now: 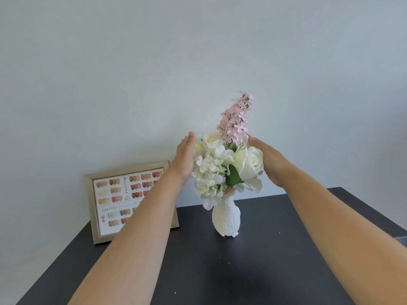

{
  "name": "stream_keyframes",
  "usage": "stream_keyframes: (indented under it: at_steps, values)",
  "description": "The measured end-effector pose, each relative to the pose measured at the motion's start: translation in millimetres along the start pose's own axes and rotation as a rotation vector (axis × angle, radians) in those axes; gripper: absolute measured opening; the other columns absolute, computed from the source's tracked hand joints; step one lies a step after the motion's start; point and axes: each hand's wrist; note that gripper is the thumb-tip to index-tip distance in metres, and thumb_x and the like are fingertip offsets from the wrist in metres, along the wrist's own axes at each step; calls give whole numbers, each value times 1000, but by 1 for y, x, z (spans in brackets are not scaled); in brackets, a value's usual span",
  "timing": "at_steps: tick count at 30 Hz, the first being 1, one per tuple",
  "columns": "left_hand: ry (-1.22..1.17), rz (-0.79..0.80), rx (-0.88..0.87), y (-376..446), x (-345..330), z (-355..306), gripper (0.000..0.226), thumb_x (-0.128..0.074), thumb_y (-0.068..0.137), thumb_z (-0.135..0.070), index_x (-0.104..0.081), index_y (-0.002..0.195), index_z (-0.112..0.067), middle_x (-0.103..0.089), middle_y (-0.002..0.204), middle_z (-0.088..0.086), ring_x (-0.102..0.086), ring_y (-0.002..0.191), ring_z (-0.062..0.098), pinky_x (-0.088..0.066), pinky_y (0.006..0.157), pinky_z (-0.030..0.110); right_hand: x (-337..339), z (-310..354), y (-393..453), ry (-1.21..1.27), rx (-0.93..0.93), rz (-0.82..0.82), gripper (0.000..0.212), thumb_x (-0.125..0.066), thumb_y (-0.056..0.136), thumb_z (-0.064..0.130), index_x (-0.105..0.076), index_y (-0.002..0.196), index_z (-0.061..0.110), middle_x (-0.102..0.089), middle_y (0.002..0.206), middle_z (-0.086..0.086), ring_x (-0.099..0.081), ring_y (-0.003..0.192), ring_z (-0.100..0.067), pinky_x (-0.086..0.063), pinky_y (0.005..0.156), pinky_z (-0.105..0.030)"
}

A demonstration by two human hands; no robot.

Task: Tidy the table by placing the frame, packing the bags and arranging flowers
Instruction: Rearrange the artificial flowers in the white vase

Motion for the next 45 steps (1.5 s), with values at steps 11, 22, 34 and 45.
stream_keyframes:
  at_steps: [11,22,34,45]
  values:
    - [-346,-208,-87,-20,19,37,63,-13,101,-65,-7,159,-41,-2,169,-13,-2,155,12,-2,124,44,8,-6,-17,26,-1,-181,51,-34,95,62,-39,143,45,-34,154,14,-33,141,-12,-18,119,-43]
    - [-284,-92,-103,-24,10,39,105,-43,69,-93,-23,157,-40,-26,166,-10,-24,152,12,-18,124,49,-11,-5,-27,12,149,-224,54,-32,100,52,-21,152,42,-5,163,17,-12,148,-7,-17,107,-31]
    - [-239,-156,-96,-16,13,46,79,-34,93,-72,-21,160,-32,-20,167,-8,-20,153,12,-16,125,44,-22,-1,-34,51,274,-266,42,-41,102,34,-40,143,36,-37,149,16,-38,132,8,-33,105,-18]
    - [-410,-137,385,-84,-59,136,56,-32,105,-50,-33,155,-25,-40,159,0,-42,142,21,-26,122,43,-29,-138,-48,-85,-268,-76,42,-53,96,18,-52,136,29,-52,140,8,-47,124,-11,-34,105,-32]
Point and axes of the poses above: each hand's wrist, its own y-axis towards the middle knuckle, its own x-axis out of the back of the hand, z = x × y
